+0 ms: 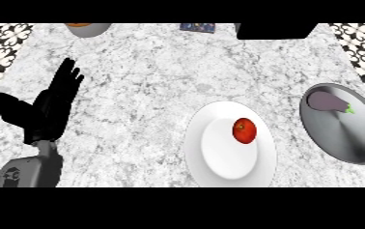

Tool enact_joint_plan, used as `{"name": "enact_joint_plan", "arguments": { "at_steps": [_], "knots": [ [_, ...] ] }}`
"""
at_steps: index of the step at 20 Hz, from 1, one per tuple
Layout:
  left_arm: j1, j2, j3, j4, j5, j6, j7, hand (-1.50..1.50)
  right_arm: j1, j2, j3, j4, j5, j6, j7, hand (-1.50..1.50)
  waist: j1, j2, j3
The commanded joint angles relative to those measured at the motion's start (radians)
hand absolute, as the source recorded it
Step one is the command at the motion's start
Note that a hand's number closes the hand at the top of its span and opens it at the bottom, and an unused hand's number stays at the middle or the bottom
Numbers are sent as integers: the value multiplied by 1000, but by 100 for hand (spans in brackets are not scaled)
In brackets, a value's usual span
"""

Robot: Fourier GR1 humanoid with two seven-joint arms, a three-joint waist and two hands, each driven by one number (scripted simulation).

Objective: Pick the eggplant from the plate and place it in the pan

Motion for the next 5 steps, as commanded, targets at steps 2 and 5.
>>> {"name": "enact_joint_plan", "arguments": {
  "at_steps": [2,5],
  "knots": [
    [5,-9,9,-5,5,12,-3,0,90,-10,-3,-6,-33,236,-219,-150,-8,-3,2],
    [32,-14,-2,3,14,-14,-18,0,111,14,6,-20,-41,187,-217,-150,7,0,1]
  ]
}}
